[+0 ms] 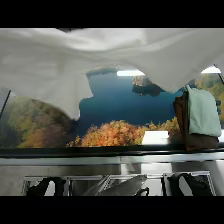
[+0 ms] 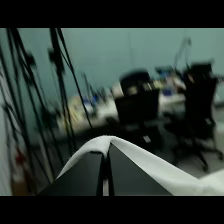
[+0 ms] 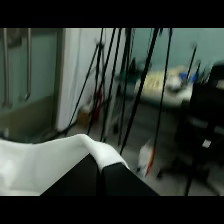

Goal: Fold the shirts.

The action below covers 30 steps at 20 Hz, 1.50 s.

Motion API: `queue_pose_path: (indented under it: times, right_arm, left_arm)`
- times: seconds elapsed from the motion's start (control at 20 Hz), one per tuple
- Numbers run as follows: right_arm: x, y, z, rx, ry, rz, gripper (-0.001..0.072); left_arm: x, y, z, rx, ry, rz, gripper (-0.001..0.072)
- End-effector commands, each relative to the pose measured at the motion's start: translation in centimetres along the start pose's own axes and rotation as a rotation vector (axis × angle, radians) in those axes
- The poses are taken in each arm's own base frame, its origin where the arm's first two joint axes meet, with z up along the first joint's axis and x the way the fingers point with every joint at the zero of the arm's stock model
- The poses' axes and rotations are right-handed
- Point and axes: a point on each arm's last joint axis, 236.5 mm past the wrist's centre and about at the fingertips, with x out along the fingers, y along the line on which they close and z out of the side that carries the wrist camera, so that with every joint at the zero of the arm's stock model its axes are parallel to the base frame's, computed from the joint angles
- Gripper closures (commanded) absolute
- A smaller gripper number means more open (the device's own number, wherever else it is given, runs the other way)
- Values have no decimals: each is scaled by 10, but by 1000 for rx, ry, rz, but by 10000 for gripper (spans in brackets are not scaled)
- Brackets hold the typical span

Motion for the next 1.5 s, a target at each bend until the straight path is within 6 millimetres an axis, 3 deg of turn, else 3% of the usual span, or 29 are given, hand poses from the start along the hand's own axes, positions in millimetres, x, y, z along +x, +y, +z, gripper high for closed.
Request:
queue_pose_path:
  times: [0.0,0.1,0.15,0.2,0.3,0.45,0.6,0.7,0.8,0.9,0.95,1.05,1.2,1.3,1.45]
  right_arm:
    - [-55,33,75,-142,-187,-69,699]
    - [-40,20,54,-86,-119,-67,699]
    - [-26,10,36,-36,-65,-57,699]
    - [-9,-2,10,20,7,-42,700]
    - [24,-17,-52,145,157,20,700]
    - [71,-39,-171,349,388,74,699]
    - [109,-43,-319,522,592,82,699]
    - [120,-47,-426,625,717,25,699]
    - [119,-51,-529,725,852,-51,700]
    - [117,-52,-608,807,958,-106,700]
    - [118,-56,-639,839,979,-144,700]
    - [128,-67,-676,874,989,-190,700]
    - [160,-86,-691,892,960,-201,700]
    - [187,-103,-679,893,906,-199,700]
    - [219,-125,-639,857,810,-182,700]
  left_arm:
    - [-100,-10,95,124,-269,196,695]
    - [-84,3,71,104,-148,192,695]
    - [-64,8,45,73,-46,148,695]
    - [-41,10,13,35,67,94,694]
    - [7,7,-75,-65,331,-34,695]
    - [67,-15,-227,-194,694,-186,694]
    - [106,-29,-387,-255,962,-218,694]
    - [117,-26,-495,-310,1114,-181,694]
    - [114,-19,-595,-362,1266,-145,694]
    - [105,-14,-676,-418,1409,-128,694]
    - [105,-12,-703,-437,1455,-124,694]
    - [114,-7,-742,-465,1497,-116,694]
    - [154,5,-759,-478,1440,-80,694]
    - [185,14,-748,-483,1373,-58,694]
    - [233,32,-705,-473,1230,-30,694]
